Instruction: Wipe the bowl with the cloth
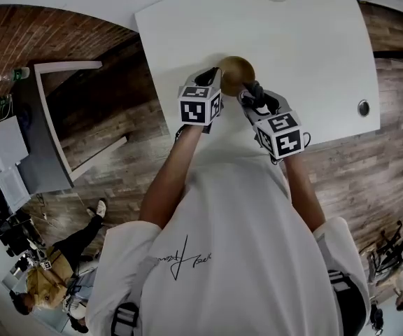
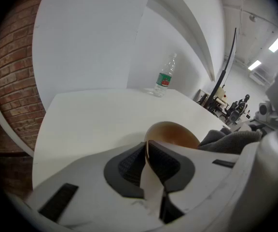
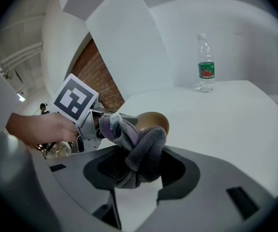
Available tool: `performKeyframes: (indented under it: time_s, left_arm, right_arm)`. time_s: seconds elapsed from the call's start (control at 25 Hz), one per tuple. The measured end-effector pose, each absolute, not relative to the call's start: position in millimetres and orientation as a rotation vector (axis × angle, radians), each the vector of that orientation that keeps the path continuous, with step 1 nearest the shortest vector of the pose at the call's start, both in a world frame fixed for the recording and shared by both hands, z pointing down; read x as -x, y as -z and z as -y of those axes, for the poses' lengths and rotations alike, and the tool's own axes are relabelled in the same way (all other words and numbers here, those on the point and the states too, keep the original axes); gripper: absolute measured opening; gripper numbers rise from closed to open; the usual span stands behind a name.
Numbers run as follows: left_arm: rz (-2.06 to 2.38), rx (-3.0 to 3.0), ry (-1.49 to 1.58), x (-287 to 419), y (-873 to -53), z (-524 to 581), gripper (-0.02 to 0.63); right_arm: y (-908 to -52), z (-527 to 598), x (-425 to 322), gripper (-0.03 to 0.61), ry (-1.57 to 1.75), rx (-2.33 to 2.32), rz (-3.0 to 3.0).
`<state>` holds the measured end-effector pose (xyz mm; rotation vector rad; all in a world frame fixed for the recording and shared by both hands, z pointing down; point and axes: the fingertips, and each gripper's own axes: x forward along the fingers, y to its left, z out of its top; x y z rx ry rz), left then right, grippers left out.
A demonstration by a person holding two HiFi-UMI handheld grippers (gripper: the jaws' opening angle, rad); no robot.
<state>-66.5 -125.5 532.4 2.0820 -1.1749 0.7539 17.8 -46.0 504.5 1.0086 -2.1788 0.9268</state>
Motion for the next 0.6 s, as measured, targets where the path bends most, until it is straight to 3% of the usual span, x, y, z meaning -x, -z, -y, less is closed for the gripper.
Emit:
performKeyframes:
  time_s: [0.6]
  left_arm:
    - [1.188, -2.094, -0.769, 65.6, -534.9, 125.7, 0.032]
  right_arm:
    - [-506.9, 54.4, -26.7, 0.181, -0.85, -0.997, 2.163]
